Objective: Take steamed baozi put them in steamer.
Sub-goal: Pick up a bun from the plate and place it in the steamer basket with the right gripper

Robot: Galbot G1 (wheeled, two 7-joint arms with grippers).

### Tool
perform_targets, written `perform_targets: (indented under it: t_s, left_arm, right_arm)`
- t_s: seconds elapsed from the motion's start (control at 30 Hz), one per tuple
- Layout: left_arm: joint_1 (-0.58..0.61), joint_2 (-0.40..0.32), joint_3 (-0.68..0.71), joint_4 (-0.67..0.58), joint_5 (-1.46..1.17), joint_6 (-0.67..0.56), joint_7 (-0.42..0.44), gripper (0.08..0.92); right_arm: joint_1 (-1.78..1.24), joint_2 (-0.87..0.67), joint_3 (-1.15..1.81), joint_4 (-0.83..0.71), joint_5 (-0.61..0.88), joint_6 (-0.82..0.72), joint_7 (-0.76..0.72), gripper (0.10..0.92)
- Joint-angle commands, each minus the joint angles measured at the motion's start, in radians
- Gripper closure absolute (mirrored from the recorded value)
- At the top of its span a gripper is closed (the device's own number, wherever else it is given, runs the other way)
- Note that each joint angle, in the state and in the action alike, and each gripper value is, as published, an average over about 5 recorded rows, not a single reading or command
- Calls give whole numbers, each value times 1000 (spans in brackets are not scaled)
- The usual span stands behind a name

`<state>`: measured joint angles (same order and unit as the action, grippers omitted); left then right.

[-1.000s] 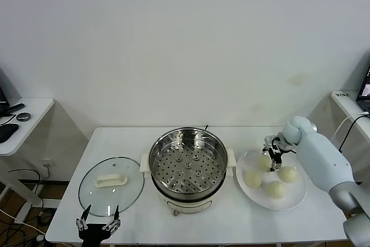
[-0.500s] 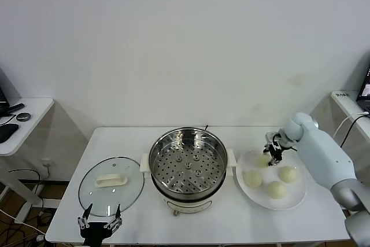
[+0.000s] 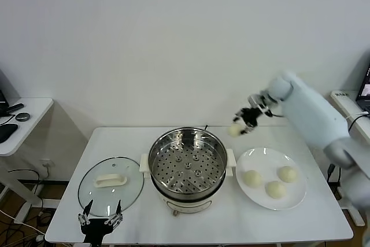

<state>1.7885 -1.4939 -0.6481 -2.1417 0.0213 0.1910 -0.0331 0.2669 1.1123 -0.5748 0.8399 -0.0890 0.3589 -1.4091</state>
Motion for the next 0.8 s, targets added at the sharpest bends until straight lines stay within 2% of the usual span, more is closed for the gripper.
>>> perform_targets:
  t_s: [0.03,0.2,0.4,0.57,0.8]
  left_arm:
    - [3,-9,0,-17,-22,2,-6,177]
    - [10,-12,-3,-19,-26,2,-13,177]
    - [12,-23,-6,-21,-30,2,-18,177]
    - [12,-31,-7,-21,-33,2,-22,177]
    - [13,-42,-12,-13,-34,0,-31,177]
  right_arm:
    - [295,183,-230,-10,252,283,-125,495]
    - [283,220,-289,91,205,402,-129,493]
    - [183,236,-314,187,8,468,-104,492]
    - [97,250,-292,200,-145,470,-89,496]
    - [25,254,-237,161,-279,469,-89,499]
